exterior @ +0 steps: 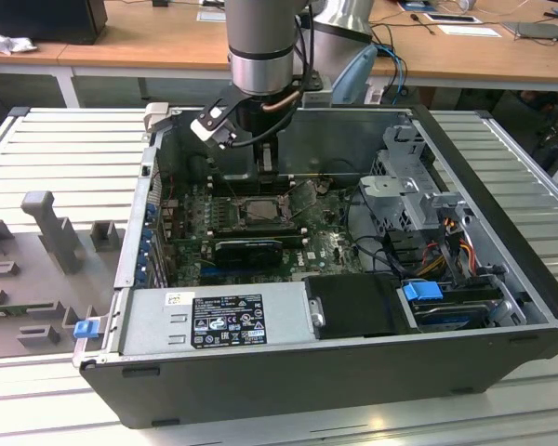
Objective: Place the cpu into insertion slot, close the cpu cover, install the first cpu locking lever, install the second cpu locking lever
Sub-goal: 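Close the cpu cover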
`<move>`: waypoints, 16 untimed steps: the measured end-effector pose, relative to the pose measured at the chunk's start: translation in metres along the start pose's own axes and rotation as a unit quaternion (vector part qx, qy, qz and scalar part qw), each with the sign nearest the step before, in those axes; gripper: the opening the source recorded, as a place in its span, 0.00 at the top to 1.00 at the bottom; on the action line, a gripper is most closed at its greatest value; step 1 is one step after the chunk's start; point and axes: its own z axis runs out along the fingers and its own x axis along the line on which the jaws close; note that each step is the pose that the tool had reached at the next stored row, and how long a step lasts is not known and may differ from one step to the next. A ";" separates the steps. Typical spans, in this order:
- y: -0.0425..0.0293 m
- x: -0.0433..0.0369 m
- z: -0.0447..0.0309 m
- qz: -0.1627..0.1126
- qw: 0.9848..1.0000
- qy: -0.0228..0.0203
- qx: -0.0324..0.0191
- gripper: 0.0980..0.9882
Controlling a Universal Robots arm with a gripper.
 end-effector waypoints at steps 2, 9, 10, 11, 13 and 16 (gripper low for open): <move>0.0001 0.0000 -0.0020 0.000 1.000 0.000 0.000 0.99; 0.0098 0.0003 -0.0018 0.000 1.000 0.000 0.000 0.99; 0.0099 0.0003 -0.0024 0.000 1.000 0.000 0.000 0.99; 0.0100 0.0003 -0.0035 0.000 1.000 0.000 0.000 0.99; 0.0103 0.0004 -0.0066 0.000 1.000 0.000 0.000 0.99; 0.0116 0.0005 -0.0088 0.000 1.000 0.000 0.000 0.99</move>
